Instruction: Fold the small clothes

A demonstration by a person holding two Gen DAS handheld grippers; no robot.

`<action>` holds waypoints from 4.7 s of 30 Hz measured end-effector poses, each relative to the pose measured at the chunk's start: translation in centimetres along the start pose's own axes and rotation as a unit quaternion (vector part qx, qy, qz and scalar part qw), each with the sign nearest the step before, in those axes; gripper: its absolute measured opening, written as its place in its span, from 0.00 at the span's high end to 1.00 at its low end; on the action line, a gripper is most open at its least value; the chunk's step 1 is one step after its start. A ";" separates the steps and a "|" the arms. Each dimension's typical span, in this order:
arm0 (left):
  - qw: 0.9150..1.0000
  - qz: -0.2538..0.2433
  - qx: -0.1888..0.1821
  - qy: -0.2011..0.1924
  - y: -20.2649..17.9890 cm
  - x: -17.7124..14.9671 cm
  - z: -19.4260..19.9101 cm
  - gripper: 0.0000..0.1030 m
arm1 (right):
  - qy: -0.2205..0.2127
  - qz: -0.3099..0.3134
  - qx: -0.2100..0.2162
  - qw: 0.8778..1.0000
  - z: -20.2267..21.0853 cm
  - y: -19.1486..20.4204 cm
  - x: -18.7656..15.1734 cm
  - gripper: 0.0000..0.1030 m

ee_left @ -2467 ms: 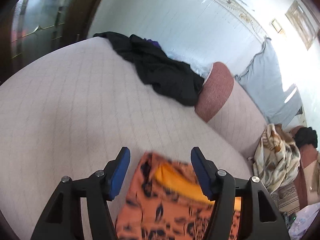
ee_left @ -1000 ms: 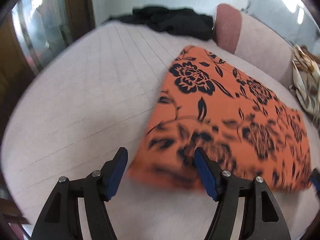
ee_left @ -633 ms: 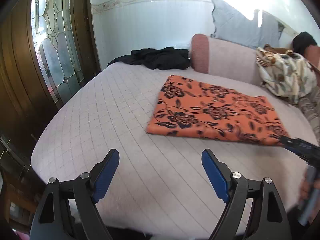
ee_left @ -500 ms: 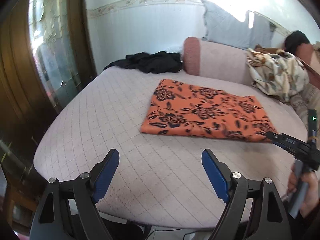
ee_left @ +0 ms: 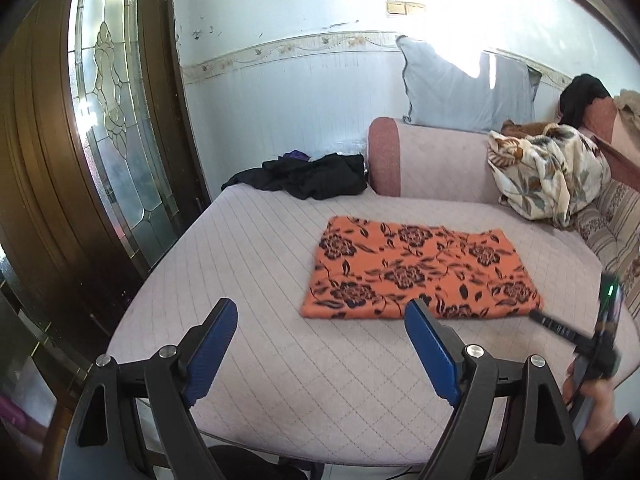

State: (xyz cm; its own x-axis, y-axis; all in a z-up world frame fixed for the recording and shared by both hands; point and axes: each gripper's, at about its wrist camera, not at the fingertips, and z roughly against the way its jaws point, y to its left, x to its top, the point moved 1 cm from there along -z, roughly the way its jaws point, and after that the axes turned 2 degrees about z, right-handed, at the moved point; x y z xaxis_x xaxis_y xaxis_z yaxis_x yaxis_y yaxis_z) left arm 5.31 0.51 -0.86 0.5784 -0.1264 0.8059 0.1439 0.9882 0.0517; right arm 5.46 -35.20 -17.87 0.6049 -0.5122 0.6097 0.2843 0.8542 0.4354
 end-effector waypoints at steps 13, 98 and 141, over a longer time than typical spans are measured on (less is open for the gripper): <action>0.989 0.100 0.054 -0.097 9.4 31.0 14.3 0.05 | 0.005 0.005 0.003 1.000 -0.5 0.4 -0.2 0.50; 0.997 0.034 -0.004 0.063 -1.2 2.6 -18.4 0.00 | -0.025 -0.042 0.088 0.995 -0.4 3.4 6.7 0.45; 0.972 0.086 -0.102 0.193 -0.5 -6.8 -23.6 0.00 | 0.056 -0.265 0.132 0.953 -3.2 -5.6 2.5 0.34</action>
State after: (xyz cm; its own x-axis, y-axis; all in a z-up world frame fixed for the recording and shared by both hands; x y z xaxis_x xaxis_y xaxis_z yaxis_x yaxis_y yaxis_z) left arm 20.26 -1.18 -20.24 0.8605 -0.0219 0.5090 0.1510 0.9651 -0.2138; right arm 7.72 -41.01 -20.92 0.5084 -0.8401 0.1891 0.3834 0.4175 0.8238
